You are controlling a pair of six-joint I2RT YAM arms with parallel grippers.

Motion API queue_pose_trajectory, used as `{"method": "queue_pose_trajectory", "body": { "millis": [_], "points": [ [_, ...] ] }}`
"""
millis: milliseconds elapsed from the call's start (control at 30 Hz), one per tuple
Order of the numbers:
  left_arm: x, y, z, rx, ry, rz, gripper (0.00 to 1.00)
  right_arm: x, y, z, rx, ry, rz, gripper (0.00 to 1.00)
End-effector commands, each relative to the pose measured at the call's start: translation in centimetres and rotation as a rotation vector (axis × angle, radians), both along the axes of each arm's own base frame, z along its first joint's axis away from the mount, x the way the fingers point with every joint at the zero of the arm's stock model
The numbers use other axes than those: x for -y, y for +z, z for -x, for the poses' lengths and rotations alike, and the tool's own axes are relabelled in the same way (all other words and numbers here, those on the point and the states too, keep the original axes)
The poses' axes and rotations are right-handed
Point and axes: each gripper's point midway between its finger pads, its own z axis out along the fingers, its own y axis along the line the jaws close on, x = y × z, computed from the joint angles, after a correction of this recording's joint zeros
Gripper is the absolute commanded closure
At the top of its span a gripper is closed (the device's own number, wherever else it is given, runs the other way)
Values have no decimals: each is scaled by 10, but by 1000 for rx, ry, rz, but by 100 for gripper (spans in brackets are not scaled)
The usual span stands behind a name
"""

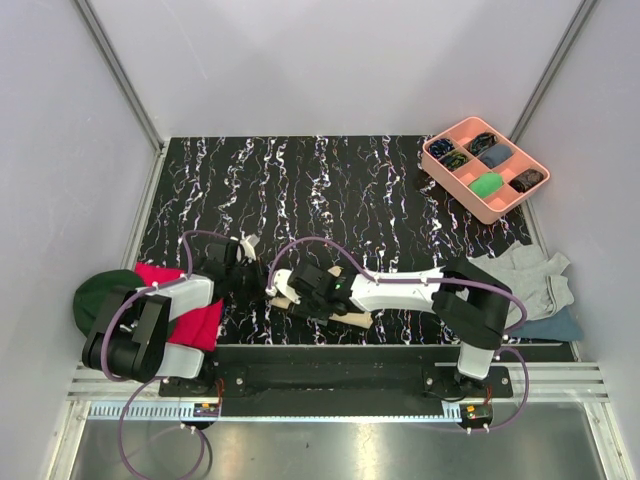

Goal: Fold the napkin, place the utensils inside, and roll it up
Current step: Roll the napkin with the utensil

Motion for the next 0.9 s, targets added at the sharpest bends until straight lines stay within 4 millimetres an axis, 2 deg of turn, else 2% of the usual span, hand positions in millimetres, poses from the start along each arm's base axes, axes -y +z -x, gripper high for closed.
{"method": "queue_pose_trajectory", "body": {
  "millis": [0,100,133,200,300,333,367,400,433,500,633,733,867],
  "points": [
    [0,-1,-1,-6,-16,-18,94,2,-10,-8,34,-22,31,52],
    [0,1,-2,0,-15,-15,94,4,-15,-10,-5,-46,27,54],
    [0,2,-2,5,-20,-12,93,1,-16,-5,-50,-40,11,54],
    [1,7,-5,28,-22,-8,89,4,-18,-2,-113,-48,0,56],
    [0,19,-12,80,-12,-7,73,3,-18,5,-243,-40,-42,61],
    [0,24,-14,103,-6,-6,58,2,-18,9,-312,-33,-69,63],
    [0,28,-17,118,0,-8,50,4,-18,13,-358,-28,-74,64],
    [-3,30,-20,135,12,-17,45,2,-19,22,-444,-17,-98,65],
    [-4,37,-23,165,21,-17,42,1,-16,19,-479,-26,-120,67],
    [-8,42,-26,198,39,-34,40,1,-16,26,-580,-26,-148,69],
    [-12,49,-23,257,56,-41,39,-3,-8,29,-727,-34,-213,69],
    [-12,50,-19,265,50,-32,39,-6,-2,27,-823,-40,-262,70],
    [-12,41,-9,243,50,-17,41,-5,-5,23,-924,-61,-289,70]
  ]
}}
